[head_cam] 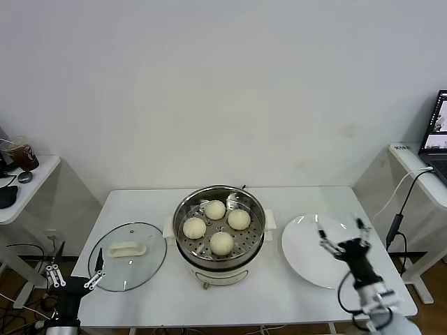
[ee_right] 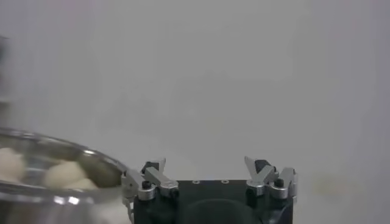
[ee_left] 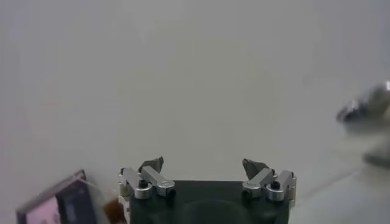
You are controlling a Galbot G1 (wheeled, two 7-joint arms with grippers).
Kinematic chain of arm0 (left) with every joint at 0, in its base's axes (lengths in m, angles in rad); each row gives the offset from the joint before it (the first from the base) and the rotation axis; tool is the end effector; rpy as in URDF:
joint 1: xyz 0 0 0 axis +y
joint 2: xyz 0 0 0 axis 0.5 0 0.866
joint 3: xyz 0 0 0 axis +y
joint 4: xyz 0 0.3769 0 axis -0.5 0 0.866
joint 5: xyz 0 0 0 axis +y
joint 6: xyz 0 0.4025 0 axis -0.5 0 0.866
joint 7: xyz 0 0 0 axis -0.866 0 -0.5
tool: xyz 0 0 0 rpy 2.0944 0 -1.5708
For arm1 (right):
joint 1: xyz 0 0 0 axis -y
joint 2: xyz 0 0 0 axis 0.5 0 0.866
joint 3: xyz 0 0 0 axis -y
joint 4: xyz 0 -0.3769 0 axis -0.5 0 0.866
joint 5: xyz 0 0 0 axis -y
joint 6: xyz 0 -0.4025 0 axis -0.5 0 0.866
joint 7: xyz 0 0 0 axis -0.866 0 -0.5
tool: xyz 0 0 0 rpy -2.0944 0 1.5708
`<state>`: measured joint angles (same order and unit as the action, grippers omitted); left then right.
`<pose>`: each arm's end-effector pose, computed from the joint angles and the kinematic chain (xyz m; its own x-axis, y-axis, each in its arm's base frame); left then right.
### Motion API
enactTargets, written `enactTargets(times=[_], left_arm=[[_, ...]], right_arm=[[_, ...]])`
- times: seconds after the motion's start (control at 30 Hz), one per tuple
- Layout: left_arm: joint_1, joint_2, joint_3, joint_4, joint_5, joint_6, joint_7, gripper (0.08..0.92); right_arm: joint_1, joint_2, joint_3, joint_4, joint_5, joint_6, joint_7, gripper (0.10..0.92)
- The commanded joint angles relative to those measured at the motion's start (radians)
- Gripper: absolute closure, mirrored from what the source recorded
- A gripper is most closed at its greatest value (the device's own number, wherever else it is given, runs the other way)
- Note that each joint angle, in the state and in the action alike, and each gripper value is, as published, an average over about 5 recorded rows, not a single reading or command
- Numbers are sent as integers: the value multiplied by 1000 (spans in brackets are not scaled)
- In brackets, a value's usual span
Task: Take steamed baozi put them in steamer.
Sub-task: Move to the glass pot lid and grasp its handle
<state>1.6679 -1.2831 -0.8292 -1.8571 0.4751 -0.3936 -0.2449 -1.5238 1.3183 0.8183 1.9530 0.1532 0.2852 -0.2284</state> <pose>0.1719 0.1861 -0.3927 -0.9800 -0.0615 -0.1894 -0.1827 0.6561 0.7323 0.2292 -0.1617 -0.3350 -0.9733 -0.1146 -0.1987 -0.0627 0.9662 -0.2500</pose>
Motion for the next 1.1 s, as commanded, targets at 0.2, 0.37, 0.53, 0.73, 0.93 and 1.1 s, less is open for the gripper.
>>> enactTargets(times=[0.2, 0.37, 0.53, 0.73, 0.93, 1.1], left_arm=[[-148, 127, 2, 338, 898, -42, -93, 177], [-249, 158, 64, 397, 919, -34, -75, 177], [-354, 168, 115, 450, 921, -28, -64, 177], [-447, 175, 161, 524, 918, -22, -56, 177], [-513, 181, 193, 612, 913, -20, -53, 177], [-550, 182, 206, 662, 913, -19, -54, 177]], right_arm=[[-166, 124, 224, -27, 86, -107, 37, 203], [-153, 124, 207, -60, 94, -113, 39, 203], [-148, 132, 172, -67, 81, -128, 36, 203], [-153, 146, 134, -67, 47, -139, 15, 203], [-164, 159, 117, -53, 29, -141, 7, 203], [-173, 166, 110, -45, 21, -137, 6, 203]])
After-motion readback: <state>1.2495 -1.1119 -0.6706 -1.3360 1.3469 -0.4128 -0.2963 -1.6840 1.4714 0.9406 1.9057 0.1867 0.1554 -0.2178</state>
